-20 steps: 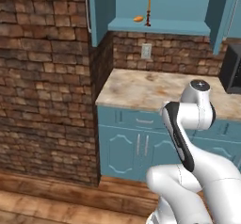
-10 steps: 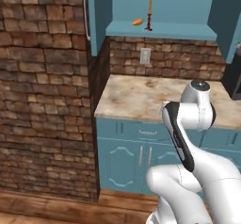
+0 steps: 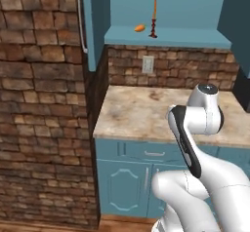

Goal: Pick the candle and candle from the dining table and place them in the open cabinet. Close the cabinet after placing the objects.

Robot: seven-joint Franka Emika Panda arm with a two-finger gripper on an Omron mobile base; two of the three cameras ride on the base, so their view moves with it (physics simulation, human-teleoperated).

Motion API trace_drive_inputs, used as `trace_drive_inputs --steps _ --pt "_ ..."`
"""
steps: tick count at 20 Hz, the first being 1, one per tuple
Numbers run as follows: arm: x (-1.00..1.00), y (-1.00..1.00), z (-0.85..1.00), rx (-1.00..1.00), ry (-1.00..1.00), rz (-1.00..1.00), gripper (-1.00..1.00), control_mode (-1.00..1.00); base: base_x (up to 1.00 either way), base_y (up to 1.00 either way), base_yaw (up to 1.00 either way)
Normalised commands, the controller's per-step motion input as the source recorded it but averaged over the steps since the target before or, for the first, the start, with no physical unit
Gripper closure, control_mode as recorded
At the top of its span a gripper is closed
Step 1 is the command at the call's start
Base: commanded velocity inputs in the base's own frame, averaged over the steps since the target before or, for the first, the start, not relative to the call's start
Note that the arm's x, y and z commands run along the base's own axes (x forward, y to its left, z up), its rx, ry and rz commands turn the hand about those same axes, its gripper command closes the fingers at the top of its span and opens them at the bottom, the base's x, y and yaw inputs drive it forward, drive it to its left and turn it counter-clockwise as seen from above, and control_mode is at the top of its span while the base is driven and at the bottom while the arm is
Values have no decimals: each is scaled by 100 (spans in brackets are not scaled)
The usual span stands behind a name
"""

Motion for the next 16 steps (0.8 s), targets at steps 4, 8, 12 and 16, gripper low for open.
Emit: trace_drive_inputs --steps 4,8,12,16 --pt "0 0 0 0 0 0 100 100 61 6 -9" --pt "0 0 0 0 0 0 100 100 63 11 -10" --pt "0 0 0 0 0 0 100 100 62 15 -10" --pt "0 0 0 0 0 0 100 100 58 22 -10"
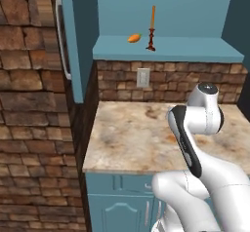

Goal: Pick the candle and candle from the dining table and place them in the open cabinet. Close the cabinet after placing the objects.

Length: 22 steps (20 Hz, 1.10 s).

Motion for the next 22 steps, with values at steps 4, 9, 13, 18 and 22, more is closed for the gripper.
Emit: trace_drive_inputs --steps 4,9,13,18,22 --pt "0 0 0 0 0 0 100 100 38 31 -11" --pt "14 23 0 -10 0 -8 100 -100 5 6 -2" --pt "12 25 0 -10 0 -10 100 -100 0 0 0" --pt "0 5 22 -2 -7 -2 100 -100 0 0 0" --pt "-4 0 47 0 -14 0 100 -100 0 0 0"
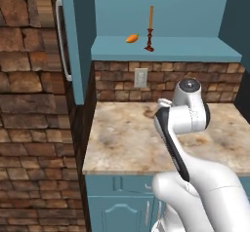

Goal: Pick the candle and candle from the dining table and place them in the open cabinet. Close the cabinet after placing the objects.

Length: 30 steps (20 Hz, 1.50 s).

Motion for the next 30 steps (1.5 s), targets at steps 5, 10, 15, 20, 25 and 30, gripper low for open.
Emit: trace_drive_inputs --steps 5,10,15,20,25,30 --pt "-10 0 56 0 -13 0 100 -100 0 0 0" --pt "-22 0 58 0 -2 0 100 -100 0 0 0" --pt "-26 0 45 0 0 0 100 -100 0 0 0" --pt "-22 -1 51 0 0 0 100 -100 0 0 0" --pt "-1 -3 45 0 0 0 100 -100 0 0 0" --pt "1 -5 48 0 0 0 100 -100 0 0 0"
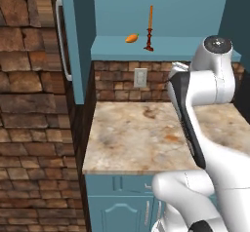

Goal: Pick the candle and candle from the dining table and place them in the open cabinet. Close the cabinet after placing the objects.

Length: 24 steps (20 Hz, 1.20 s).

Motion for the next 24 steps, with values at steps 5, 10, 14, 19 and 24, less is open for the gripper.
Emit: trace_drive_inputs --steps 5,10,14,19,24 --pt "5 -14 54 0 0 0 100 -100 0 0 0" --pt "2 -23 45 -1 0 1 100 -100 0 0 0" --pt "12 -27 28 0 0 1 100 -100 0 0 0" --pt "14 -16 15 -3 0 7 100 -100 0 0 0" --pt "25 -2 0 -10 0 11 100 -100 0 0 0"
